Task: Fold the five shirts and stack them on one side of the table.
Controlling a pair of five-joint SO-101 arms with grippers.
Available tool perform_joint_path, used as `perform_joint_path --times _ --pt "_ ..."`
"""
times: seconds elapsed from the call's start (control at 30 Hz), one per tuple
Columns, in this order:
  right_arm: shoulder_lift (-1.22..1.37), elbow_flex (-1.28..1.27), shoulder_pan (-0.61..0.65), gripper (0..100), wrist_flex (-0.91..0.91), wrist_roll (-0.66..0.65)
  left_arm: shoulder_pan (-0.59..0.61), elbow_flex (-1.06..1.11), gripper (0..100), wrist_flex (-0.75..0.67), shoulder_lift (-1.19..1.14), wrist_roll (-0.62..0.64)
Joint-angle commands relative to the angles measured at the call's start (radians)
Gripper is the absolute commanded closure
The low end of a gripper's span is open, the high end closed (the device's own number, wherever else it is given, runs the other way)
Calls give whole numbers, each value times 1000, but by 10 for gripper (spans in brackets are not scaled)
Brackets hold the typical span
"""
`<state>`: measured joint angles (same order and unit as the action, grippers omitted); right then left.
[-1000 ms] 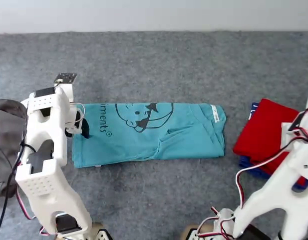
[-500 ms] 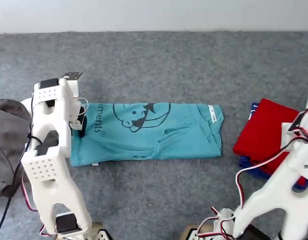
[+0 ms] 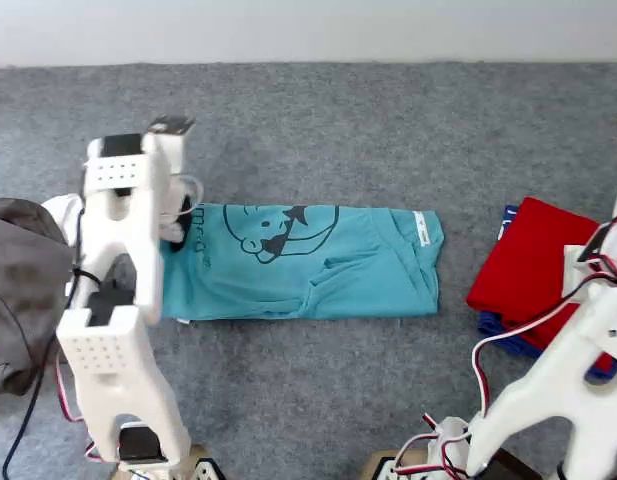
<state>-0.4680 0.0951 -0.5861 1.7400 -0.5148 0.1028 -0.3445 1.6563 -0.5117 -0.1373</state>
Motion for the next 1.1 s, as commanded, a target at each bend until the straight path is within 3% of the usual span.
perform_joint_path --times 0.0,0.27,0.67,1.07 --pt "-16 0 8 986 -1 5 -107 -36 987 21 140 55" --pt "-16 -12 8 986 -1 5 -353 -38 987 38 319 106" --pt "-18 -89 8 986 -5 5 -692 -38 987 -117 381 103" --pt "-18 -91 8 986 -5 3 -807 -38 974 -339 218 103"
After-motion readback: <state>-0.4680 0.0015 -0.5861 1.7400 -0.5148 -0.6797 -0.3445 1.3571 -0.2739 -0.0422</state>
